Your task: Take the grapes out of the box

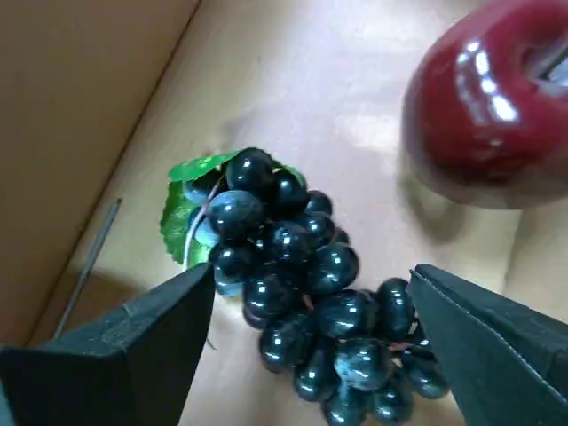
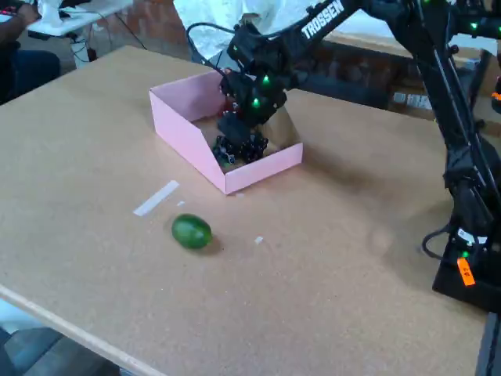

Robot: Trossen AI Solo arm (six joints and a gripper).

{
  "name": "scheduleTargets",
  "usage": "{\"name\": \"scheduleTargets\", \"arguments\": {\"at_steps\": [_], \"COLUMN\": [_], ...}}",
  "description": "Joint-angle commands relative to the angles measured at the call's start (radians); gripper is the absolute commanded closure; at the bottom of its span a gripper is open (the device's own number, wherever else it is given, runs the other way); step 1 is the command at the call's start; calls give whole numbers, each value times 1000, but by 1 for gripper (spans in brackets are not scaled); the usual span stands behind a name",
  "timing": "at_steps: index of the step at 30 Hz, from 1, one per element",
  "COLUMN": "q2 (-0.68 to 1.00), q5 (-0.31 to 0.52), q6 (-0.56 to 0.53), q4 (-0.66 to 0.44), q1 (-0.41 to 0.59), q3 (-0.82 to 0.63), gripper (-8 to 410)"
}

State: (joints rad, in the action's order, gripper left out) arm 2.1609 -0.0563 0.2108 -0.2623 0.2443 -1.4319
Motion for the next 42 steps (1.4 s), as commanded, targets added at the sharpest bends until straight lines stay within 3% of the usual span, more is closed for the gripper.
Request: {"name": "scheduleTargets", "arguments": {"at_steps": [1, 9, 14, 22, 29, 35, 42], "q2": [6, 6, 23, 40, 38, 38, 38], "q5": [-35, -33, -26, 59, 72, 73, 74], "q6": [-5, 8, 98, 255, 265, 257, 256], "q4": [-8, -15, -14, -34, -33, -29, -30], "q1": [0, 2, 3, 7, 8, 8, 8], "q3": [0, 2, 2, 2, 2, 2, 2], "gripper": [97, 98, 109, 113, 127, 209, 369]}}
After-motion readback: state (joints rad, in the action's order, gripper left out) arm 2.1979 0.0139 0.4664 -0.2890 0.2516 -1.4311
